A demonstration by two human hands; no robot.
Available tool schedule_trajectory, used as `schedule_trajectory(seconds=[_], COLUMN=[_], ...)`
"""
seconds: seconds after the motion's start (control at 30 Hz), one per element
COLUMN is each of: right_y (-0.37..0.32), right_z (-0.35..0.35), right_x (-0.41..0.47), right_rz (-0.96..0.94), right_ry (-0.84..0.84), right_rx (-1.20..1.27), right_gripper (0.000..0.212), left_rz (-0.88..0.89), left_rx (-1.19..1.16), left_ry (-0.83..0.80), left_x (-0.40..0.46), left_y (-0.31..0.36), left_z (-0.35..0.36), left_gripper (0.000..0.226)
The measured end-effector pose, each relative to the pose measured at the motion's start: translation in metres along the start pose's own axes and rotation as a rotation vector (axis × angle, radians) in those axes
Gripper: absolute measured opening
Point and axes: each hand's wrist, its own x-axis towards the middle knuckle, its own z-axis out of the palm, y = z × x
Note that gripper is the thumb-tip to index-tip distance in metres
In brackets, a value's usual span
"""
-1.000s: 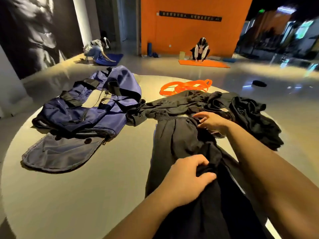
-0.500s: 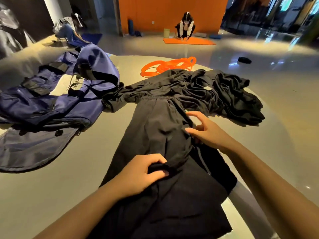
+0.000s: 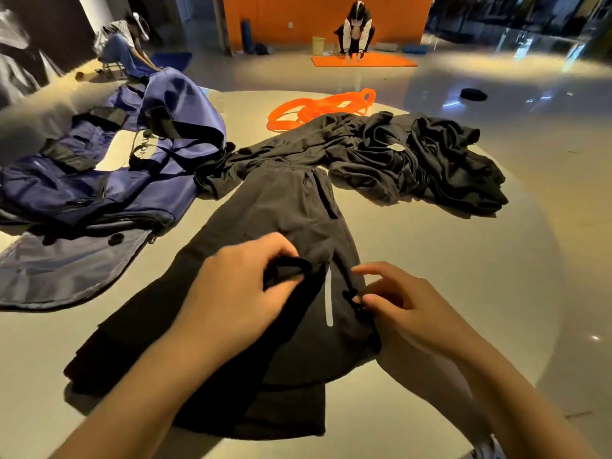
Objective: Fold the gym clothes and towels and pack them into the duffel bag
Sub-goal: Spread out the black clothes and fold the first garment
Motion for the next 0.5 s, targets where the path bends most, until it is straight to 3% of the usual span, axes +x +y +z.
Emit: schedule_trajectory(seconds=[0.1,0.23,0.4,0.5], right_y=[0.006,0.009,0.000,-0.004], right_z=[0.007,0.006,0.000,0.004], right_x=[-0.008,-0.009,0.005,0.017], right_rz=[0.000,0.017,0.041,0.068], right_ry=[0.048,0.058,0.124,0.097], right_rx=[0.011,0.017,0.066,0.114], right_gripper=[0.033,0.032,0.035,0.046], left_rz=[0.133,0.099,0.106,0.171], left_rx=[0.123,0.201,0.172,0.221], left_ry=[0.009,-0.072,-0.065,-0.075], left_x=[-0.031,-0.060,-0.060,-0.061], left_y=[0.023,0.018,0.011,0.004], left_z=[0.040,0.076,0.076,0.076], left_gripper=[0.015,0.047,0.026,0.028])
